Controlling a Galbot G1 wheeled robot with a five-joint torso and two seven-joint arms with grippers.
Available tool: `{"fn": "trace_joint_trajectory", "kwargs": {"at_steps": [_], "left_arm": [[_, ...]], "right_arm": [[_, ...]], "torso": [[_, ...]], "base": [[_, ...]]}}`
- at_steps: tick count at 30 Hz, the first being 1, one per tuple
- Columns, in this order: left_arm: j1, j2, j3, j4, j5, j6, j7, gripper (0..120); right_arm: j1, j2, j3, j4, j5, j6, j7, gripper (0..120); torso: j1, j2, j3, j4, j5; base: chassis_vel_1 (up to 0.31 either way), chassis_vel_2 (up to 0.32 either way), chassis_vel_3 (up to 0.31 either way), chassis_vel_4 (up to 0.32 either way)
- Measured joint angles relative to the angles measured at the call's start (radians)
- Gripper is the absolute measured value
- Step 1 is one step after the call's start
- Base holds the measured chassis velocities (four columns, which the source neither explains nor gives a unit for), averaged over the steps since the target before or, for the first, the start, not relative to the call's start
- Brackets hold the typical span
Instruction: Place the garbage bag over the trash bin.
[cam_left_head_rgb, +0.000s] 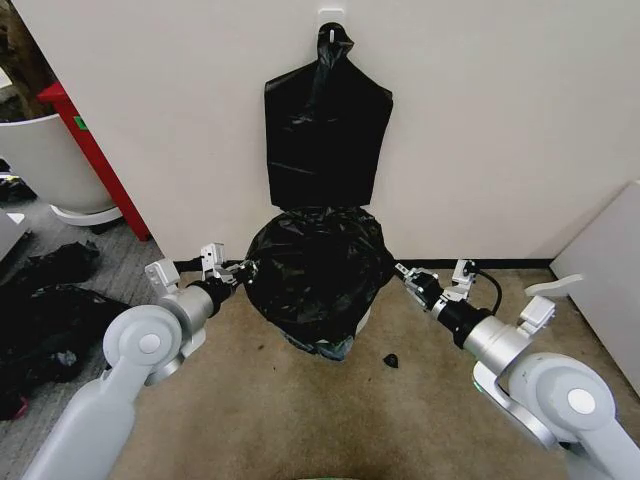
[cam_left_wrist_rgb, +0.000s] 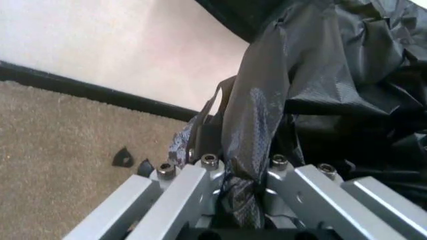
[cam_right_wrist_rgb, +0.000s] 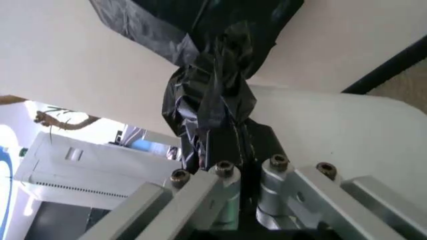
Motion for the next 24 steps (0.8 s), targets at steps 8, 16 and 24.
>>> {"fn": "trace_joint_trajectory", "kwargs": {"at_steps": [8,16,24], "left_arm": [[0.028,-0.001,-0.006,-0.007,-0.035,-0.005,0.013,3],[0.036,0.001,-0.009,-0.009,-0.055,-0.012,0.020,3],[0.027,-0.005,-0.009,-0.008,-0.081,-0.012,0.020,3]], "right_arm": [[-0.052,0.001,0.053,-0.048,0.003,-0.013,-0.055,0],[-0.088,-0.001,0.081,-0.095,-0.004,-0.033,-0.107,0],[-0.105,0.001,0.075,-0.137,-0.043,-0.049,-0.161,0]], "torso": [[0.000,0.000,0.000,0.0000,0.0000],[0.000,0.000,0.000,0.0000,0.0000],[0.000,0.000,0.000,0.0000,0.0001]], "base": [[0.000,0.000,0.000,0.000],[0.000,0.000,0.000,0.000],[0.000,0.000,0.000,0.000]]}}
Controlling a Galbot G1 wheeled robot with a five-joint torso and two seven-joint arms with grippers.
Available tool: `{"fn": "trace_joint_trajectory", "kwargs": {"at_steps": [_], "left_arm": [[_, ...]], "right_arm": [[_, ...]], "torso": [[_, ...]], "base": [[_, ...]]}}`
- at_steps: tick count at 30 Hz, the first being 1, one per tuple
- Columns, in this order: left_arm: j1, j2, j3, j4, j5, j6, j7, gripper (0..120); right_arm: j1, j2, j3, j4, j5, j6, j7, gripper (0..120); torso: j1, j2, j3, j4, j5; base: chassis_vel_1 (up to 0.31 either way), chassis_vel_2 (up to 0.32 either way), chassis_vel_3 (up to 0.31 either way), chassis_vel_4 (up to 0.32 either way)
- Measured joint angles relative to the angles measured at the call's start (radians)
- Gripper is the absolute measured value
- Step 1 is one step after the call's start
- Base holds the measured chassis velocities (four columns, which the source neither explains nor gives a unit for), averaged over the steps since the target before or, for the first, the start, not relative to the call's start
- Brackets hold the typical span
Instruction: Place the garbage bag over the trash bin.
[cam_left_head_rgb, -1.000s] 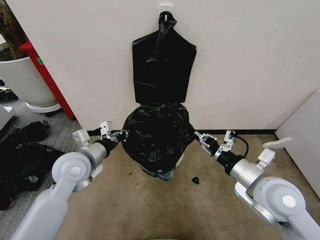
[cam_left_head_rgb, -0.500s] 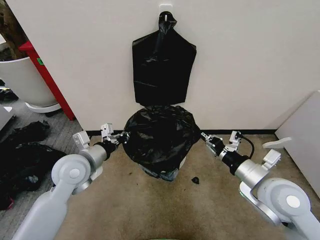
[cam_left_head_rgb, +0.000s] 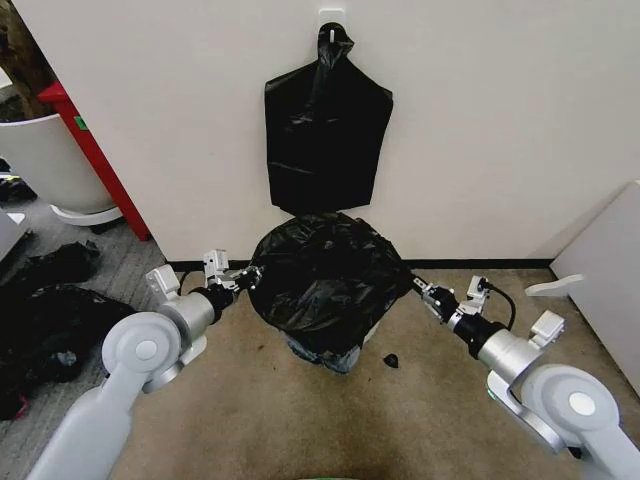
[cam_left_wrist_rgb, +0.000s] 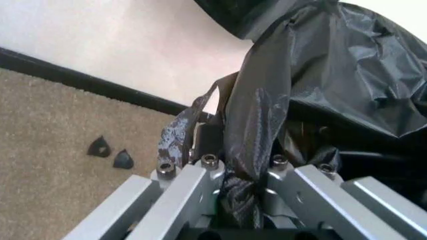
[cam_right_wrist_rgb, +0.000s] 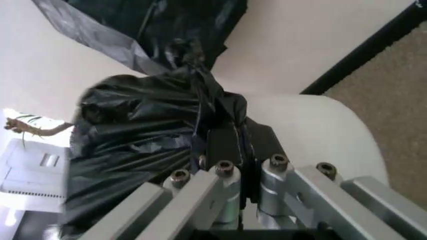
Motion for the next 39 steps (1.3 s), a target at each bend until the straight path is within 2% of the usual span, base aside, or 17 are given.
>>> {"fn": "trace_joint_trajectory", "kwargs": {"at_steps": [9,24,28,30,34,38,39], "left_arm": [[-0.008,0.003,-0.001,0.000,-0.030,-0.002,-0.008,3],[-0.008,0.011,-0.004,-0.012,-0.059,0.000,-0.018,3],[-0.012,0.008,0.001,-0.011,-0.050,0.000,-0.025,3],[-0.013,0.008,0.001,-0.010,-0.050,0.000,-0.027,3],[-0.028,0.007,-0.001,-0.004,-0.059,0.000,-0.057,3],[-0.028,0.008,-0.003,-0.005,-0.060,-0.003,-0.073,3],[-0.028,0.008,-0.003,-0.006,-0.058,-0.004,-0.084,3]], "right_arm": [[-0.022,0.002,-0.015,-0.040,-0.080,-0.005,-0.067,0],[-0.021,0.015,-0.051,-0.082,-0.154,-0.003,-0.096,0],[-0.037,0.011,-0.043,-0.048,-0.187,-0.007,-0.102,18],[-0.039,0.011,-0.043,-0.046,-0.191,-0.007,-0.102,19],[-0.061,0.004,-0.043,-0.016,-0.254,-0.007,-0.126,39],[-0.070,0.002,-0.049,-0.003,-0.305,0.000,-0.135,47],[-0.078,0.001,-0.049,0.008,-0.335,0.006,-0.139,55]], "torso": [[0.000,0.000,0.000,0.0000,-0.0001],[0.000,0.000,0.000,0.0000,-0.0001],[0.000,0.000,0.000,0.0001,-0.0003],[0.000,0.000,0.000,0.0000,-0.0002],[0.000,0.000,0.000,-0.0002,-0.0002],[0.000,0.000,0.000,0.0002,0.0000],[0.000,0.000,0.000,0.0000,-0.0002]], "base": [[0.000,0.000,0.000,0.000],[0.000,0.000,0.000,0.000],[0.000,0.000,0.000,0.000],[0.000,0.000,0.000,0.000],[0.000,0.000,0.000,0.000],[0.000,0.000,0.000,0.000],[0.000,0.000,0.000,0.000]]}}
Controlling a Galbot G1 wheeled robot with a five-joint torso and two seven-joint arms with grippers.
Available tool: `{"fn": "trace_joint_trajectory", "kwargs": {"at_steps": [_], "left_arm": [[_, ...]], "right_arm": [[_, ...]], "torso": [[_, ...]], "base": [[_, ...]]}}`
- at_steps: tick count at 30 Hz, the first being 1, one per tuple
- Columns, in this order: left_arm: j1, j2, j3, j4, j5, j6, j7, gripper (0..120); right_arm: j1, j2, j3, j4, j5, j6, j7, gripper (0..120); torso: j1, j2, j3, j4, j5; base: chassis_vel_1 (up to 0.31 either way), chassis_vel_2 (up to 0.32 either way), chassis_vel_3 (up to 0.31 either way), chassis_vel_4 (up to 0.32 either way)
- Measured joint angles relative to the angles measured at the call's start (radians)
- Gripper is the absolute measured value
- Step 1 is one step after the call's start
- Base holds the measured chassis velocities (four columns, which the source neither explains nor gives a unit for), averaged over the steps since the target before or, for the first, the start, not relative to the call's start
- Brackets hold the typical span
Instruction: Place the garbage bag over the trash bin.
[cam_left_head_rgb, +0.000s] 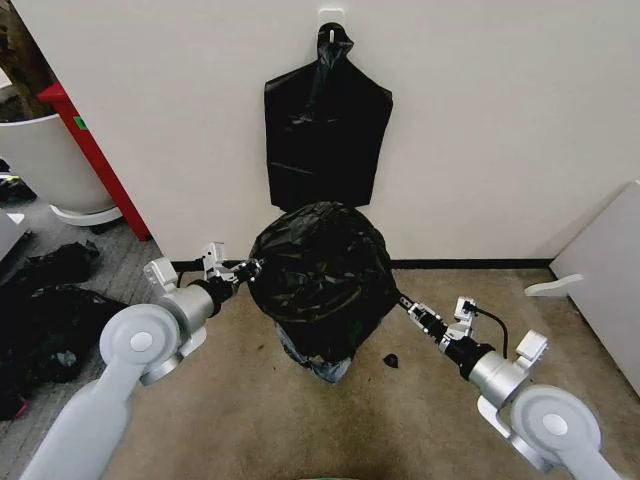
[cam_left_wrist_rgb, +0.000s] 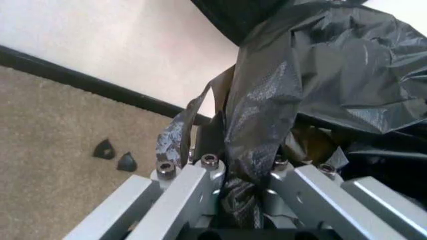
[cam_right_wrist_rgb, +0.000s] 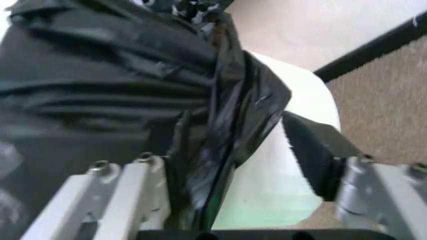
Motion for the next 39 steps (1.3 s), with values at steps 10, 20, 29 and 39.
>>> {"fn": "trace_joint_trajectory", "kwargs": {"at_steps": [10,20,29,39], "left_arm": [[0.027,0.004,0.016,0.002,0.167,-0.007,0.006,3],[0.048,0.009,0.059,0.007,0.445,-0.033,0.073,3],[0.052,0.016,0.075,-0.013,0.506,-0.055,0.090,3],[0.074,0.017,0.080,-0.022,0.571,-0.074,0.114,3]], "right_arm": [[0.000,-0.057,0.086,0.169,-0.103,0.001,0.070,92],[0.251,-0.243,-0.059,0.266,-0.200,-0.109,0.259,100],[0.560,-0.276,-0.338,0.246,-0.115,-0.247,0.379,68],[0.945,-0.186,-0.731,0.177,0.032,-0.314,0.656,34]], "torso": [[0.000,0.000,0.000,-0.0001,0.0001],[0.000,0.000,0.000,0.0001,0.0002],[0.000,0.000,0.000,-0.0002,0.0001],[0.000,0.000,0.000,0.0002,-0.0001]], "base": [[0.000,0.000,0.000,0.000],[0.000,0.000,0.000,0.000],[0.000,0.000,0.000,0.000],[0.000,0.000,0.000,0.000]]}}
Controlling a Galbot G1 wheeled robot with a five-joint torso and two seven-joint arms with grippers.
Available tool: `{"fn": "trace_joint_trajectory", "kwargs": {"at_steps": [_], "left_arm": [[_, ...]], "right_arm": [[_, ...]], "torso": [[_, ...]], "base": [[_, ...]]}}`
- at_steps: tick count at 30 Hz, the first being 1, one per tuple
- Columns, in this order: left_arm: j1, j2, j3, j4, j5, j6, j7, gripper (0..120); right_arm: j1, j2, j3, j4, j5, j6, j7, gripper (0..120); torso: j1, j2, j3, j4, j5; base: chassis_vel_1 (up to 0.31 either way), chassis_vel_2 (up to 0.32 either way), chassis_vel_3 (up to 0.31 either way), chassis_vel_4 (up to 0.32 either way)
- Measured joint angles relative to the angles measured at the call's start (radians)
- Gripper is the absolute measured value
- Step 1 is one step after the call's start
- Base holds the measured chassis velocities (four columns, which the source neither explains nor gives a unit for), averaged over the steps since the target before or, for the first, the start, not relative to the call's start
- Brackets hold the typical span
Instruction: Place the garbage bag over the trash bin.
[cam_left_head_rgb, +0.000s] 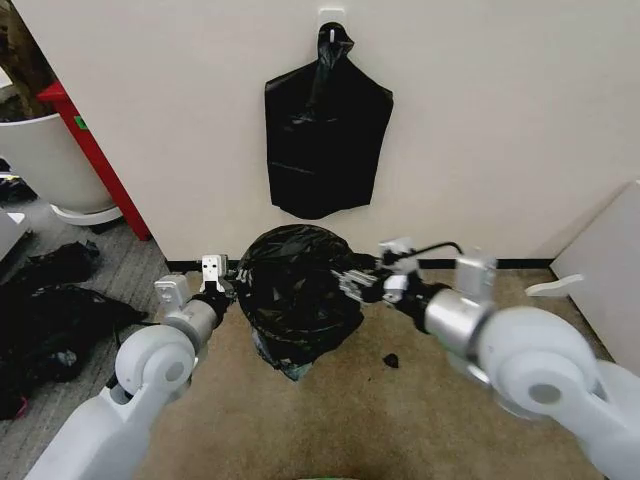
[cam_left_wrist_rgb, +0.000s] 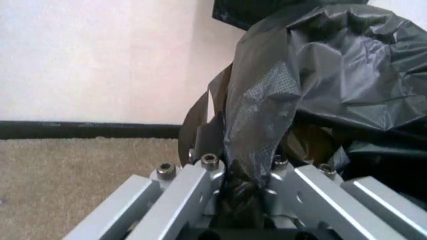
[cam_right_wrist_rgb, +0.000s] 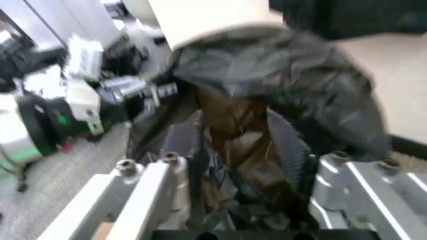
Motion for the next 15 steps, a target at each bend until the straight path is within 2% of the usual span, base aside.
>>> {"fn": "trace_joint_trajectory", "kwargs": {"at_steps": [4,6,7,9,15], "left_arm": [[0.003,-0.001,0.003,-0.007,0.025,-0.006,0.011,3],[0.006,-0.001,0.004,-0.008,0.032,-0.008,0.015,3],[0.013,-0.001,0.005,-0.010,0.052,-0.012,0.027,3],[0.020,-0.003,0.006,-0.012,0.065,-0.015,0.034,3],[0.031,-0.013,0.008,-0.014,0.095,-0.022,0.050,3]], "right_arm": [[0.083,0.054,-0.107,-0.053,0.036,-0.005,0.124,19],[0.095,0.065,-0.121,-0.064,0.042,-0.005,0.142,15],[0.127,0.095,-0.152,-0.095,0.051,-0.005,0.182,8],[0.149,0.117,-0.174,-0.118,0.056,-0.005,0.209,2],[0.211,0.185,-0.269,-0.198,0.081,-0.003,0.308,0]], "torso": [[0.000,0.000,0.000,-0.0003,0.0000],[0.000,0.000,0.000,-0.0003,0.0001],[0.000,0.000,0.000,-0.0002,0.0000],[0.000,0.000,0.000,0.0000,-0.0001],[0.000,0.000,0.000,-0.0001,-0.0002]], "base": [[0.000,0.000,0.000,0.000],[0.000,0.000,0.000,0.000],[0.000,0.000,0.000,0.000],[0.000,0.000,0.000,0.000],[0.000,0.000,0.000,0.000]]}}
